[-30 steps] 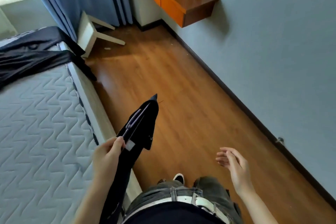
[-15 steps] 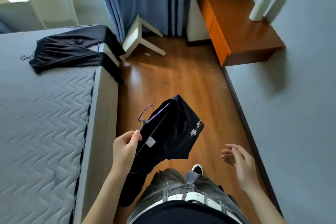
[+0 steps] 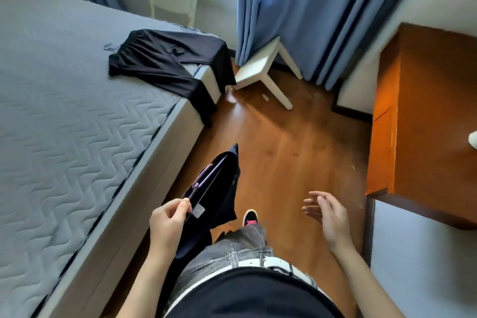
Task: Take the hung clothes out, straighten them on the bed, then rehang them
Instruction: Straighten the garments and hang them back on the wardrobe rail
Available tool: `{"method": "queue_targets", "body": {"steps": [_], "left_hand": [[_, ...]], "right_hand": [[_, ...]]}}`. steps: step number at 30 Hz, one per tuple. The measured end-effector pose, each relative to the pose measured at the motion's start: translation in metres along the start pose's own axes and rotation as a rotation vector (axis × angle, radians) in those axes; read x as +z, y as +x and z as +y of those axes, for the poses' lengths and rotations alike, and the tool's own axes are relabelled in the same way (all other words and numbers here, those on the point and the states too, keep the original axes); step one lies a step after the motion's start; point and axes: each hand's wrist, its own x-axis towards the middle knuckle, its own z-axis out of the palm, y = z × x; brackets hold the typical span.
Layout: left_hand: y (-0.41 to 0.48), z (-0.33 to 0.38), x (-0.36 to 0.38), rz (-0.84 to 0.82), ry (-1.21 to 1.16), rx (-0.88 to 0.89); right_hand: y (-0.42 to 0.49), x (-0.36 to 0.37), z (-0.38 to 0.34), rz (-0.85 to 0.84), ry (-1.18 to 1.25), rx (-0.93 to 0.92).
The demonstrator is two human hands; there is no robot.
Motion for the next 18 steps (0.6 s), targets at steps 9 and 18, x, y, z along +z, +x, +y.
{"method": "queue_targets", "body": {"steps": [9, 18], "left_hand": [[0.148, 0.098, 0.088, 0.118, 0.064, -0.043], [0.256, 0.146, 0.174, 0.459, 0.049, -0.176]], "right_hand": [[0.177, -0.021, -0.076, -0.007, -0.060, 0.044], [0.422, 0.013, -0.162, -0.222, -0.125, 0.043]]}}
